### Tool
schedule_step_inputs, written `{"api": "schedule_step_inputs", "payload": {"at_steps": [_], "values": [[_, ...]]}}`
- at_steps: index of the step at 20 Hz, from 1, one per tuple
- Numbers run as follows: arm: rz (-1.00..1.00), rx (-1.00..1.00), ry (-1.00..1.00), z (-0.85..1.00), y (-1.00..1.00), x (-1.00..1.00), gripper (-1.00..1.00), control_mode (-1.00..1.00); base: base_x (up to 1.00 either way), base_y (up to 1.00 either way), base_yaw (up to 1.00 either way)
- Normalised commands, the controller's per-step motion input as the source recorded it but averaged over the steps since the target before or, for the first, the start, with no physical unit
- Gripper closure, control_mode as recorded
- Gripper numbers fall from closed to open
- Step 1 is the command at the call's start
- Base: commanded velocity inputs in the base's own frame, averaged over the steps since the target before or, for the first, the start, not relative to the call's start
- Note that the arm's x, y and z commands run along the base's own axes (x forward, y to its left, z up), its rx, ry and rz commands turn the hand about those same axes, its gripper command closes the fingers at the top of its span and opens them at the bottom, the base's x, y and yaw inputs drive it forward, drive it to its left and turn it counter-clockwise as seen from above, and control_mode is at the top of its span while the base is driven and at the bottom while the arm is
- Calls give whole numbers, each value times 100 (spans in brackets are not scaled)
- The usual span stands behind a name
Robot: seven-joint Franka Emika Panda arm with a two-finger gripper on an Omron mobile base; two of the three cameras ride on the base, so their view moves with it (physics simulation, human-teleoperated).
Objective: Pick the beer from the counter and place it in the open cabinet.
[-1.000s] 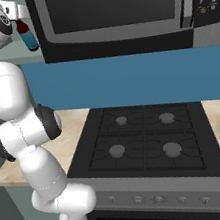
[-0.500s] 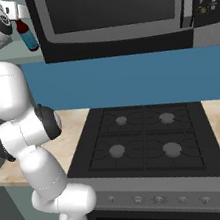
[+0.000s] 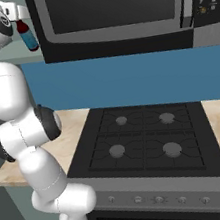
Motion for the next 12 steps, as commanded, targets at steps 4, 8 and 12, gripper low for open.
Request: {"api": "schedule_step_inputs", "payload": {"at_steps": [4, 8, 12], "values": [[0, -4, -7, -24, 0, 28, -100, -100, 0, 0, 0], [0, 0, -5, -10, 0, 14, -100, -100, 0, 0, 0], [0, 0, -2, -13, 0, 23, -100, -100, 0, 0, 0]]}}
